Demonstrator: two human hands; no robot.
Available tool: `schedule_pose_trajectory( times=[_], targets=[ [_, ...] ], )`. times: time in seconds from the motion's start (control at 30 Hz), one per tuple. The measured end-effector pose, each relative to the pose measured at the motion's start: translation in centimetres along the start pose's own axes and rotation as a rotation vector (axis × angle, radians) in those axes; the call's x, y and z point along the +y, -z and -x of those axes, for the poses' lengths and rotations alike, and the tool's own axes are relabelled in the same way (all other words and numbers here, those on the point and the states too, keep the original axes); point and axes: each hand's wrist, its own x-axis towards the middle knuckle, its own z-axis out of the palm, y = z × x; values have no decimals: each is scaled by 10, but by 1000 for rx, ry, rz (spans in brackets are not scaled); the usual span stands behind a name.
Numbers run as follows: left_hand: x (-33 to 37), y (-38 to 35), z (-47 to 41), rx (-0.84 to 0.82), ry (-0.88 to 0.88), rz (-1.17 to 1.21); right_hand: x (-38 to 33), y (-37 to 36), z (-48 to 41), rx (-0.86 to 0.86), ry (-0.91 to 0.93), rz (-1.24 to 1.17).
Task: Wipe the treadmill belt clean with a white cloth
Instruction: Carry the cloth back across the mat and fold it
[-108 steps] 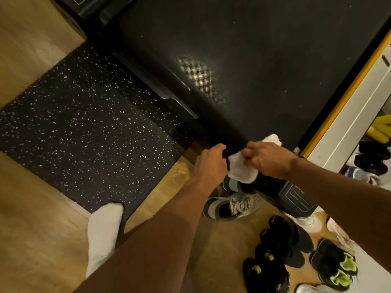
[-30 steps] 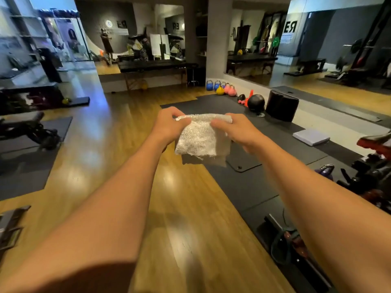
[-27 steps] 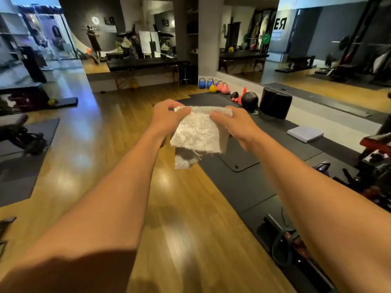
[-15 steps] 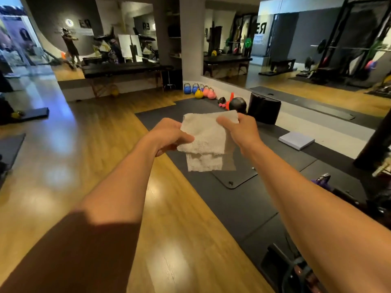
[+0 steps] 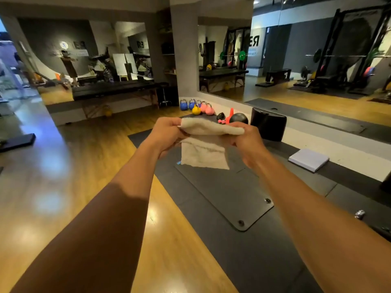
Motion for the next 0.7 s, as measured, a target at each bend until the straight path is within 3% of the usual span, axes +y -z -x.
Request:
schedule_pose_trajectory(
  times=[0.23,0.57,0.7],
  targets=[
    [-19,-8,-192,-59,-26,58,29,-4,-163,23,-73,-64],
    [-52,-93,-459,-223,61,245,88,64,-396,138,-126,-321],
    [-51,-134,-560,-231,143,408,107,92,-500,139,-153,-236]
  ],
)
